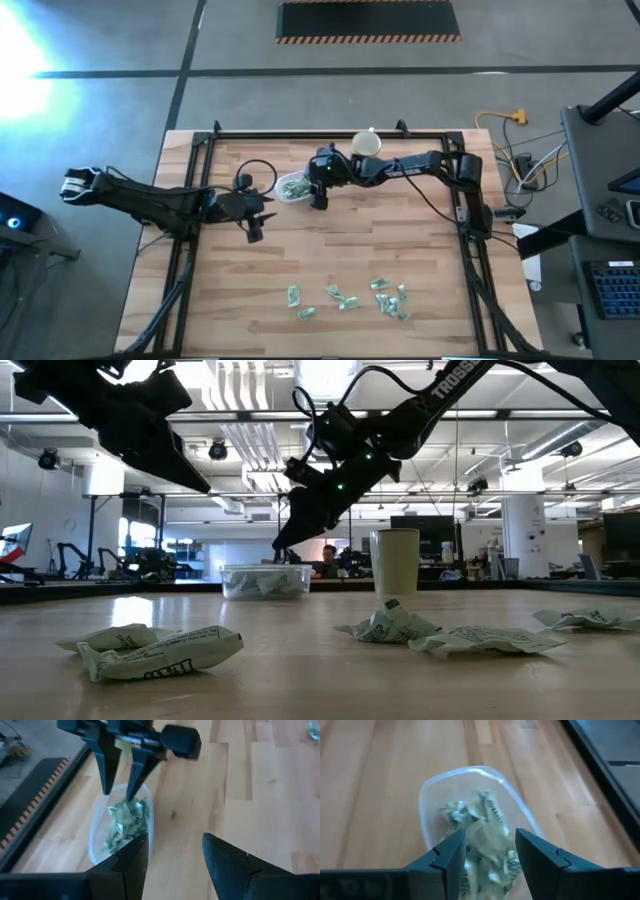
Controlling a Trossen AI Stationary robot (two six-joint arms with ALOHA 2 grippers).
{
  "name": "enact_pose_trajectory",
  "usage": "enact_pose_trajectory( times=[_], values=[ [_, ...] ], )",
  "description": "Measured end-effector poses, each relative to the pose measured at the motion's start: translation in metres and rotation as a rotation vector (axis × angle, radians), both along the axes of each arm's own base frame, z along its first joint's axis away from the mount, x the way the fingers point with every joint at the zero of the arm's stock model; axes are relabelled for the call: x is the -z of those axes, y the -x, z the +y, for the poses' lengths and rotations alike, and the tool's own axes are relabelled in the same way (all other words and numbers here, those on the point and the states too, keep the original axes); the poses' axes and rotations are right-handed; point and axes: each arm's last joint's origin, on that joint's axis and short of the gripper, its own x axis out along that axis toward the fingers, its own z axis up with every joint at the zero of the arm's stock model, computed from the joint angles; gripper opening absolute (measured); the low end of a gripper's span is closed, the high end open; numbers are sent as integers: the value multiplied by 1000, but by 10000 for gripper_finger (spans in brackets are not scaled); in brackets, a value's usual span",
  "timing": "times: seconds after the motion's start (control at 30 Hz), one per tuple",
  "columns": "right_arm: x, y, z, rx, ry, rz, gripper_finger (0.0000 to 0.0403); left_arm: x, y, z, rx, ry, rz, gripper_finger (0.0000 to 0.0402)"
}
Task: Pick and place Stevia / Truvia into bins
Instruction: Put the stevia packet into the transparent container
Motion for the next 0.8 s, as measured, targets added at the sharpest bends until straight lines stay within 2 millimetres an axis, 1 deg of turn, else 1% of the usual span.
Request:
enact_pose_trajectory(
  times=[0.17,0.3,0.37,0.63,0.73,0.8],
  values=[
    [-9,4,11,-162,-52,12,152,7,-4,-4,92,66,43,171],
    [-22,13,28,-258,-85,69,146,13,-10,-5,121,87,70,171],
    [-32,20,38,-284,-90,105,143,17,-13,-6,135,99,82,171],
    [-66,53,90,-367,-148,238,132,27,-26,-10,172,164,102,171],
    [-75,65,111,-376,-153,280,129,32,-30,-15,180,181,109,171],
    [-78,73,125,-378,-152,317,126,36,-35,-21,204,181,111,171]
  ],
)
